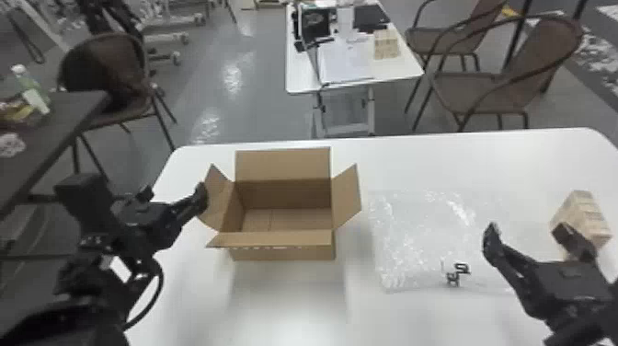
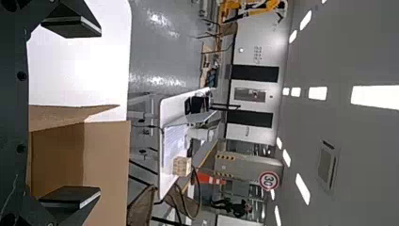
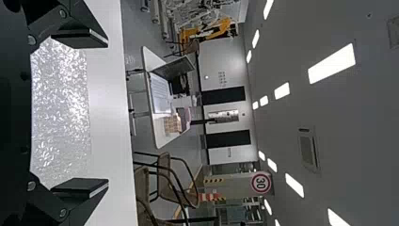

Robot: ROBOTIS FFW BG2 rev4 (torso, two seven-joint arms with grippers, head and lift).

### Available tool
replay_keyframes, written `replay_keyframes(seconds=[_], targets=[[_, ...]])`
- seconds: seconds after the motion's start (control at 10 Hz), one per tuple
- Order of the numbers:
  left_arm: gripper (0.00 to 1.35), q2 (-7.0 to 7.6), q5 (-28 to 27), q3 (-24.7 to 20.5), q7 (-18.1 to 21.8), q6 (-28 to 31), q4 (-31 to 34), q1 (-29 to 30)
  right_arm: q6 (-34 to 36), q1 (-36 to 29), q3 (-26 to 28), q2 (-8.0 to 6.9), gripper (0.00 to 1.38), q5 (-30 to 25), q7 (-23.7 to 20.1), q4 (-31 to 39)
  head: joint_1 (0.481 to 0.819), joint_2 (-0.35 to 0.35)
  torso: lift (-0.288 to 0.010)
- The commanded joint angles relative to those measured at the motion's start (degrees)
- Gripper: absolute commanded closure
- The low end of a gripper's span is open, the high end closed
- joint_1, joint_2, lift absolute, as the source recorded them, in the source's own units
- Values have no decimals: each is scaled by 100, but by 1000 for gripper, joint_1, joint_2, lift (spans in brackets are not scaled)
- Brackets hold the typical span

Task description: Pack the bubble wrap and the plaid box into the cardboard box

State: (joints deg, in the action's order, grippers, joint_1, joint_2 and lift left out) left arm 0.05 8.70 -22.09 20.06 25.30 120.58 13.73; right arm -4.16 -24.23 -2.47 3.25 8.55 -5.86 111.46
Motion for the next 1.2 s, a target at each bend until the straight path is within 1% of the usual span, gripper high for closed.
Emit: replay_keyframes(seconds=[0.0, 0.1, 0.2, 0.3, 0.4, 0.5, 0.7, 0.8, 0.9, 1.1], targets=[[117, 83, 351, -94, 104, 238, -272, -177, 29, 23, -8, 0, 239, 7, -21, -2, 695, 186, -102], [121, 198, 589, -76, 192, 317, -500, -292, 38, 50, -8, 0, 239, 15, -82, -28, 695, 187, -102], [134, 277, 843, -50, 253, 361, -711, -388, 55, 76, -8, 0, 239, 15, -126, -46, 695, 186, -102], [186, 286, 958, -59, 262, 467, -790, -432, 64, 103, -26, 0, 239, 15, -153, -63, 695, 181, -102], [219, 294, 958, -129, 288, 713, -790, -476, 64, 111, -35, -9, 239, 24, -170, -63, 695, 178, -102], [225, 338, 940, -182, 323, 871, -799, -511, 108, 129, -35, -9, 239, 24, -197, -72, 695, 179, -102], [226, 470, 967, -191, 402, 1205, -887, -626, 169, 173, -43, -9, 239, 24, -284, -98, 695, 189, -102], [226, 505, 958, -173, 543, 1346, -992, -714, 178, 190, -43, -9, 239, 24, -320, -107, 695, 192, -102], [226, 505, 967, -138, 657, 1495, -1080, -819, 187, 190, -43, -9, 239, 24, -337, -107, 695, 189, -102], [228, 505, 931, -6, 745, 1583, -1300, -960, 187, 208, -43, 0, 239, 42, -372, -116, 695, 175, -102]])
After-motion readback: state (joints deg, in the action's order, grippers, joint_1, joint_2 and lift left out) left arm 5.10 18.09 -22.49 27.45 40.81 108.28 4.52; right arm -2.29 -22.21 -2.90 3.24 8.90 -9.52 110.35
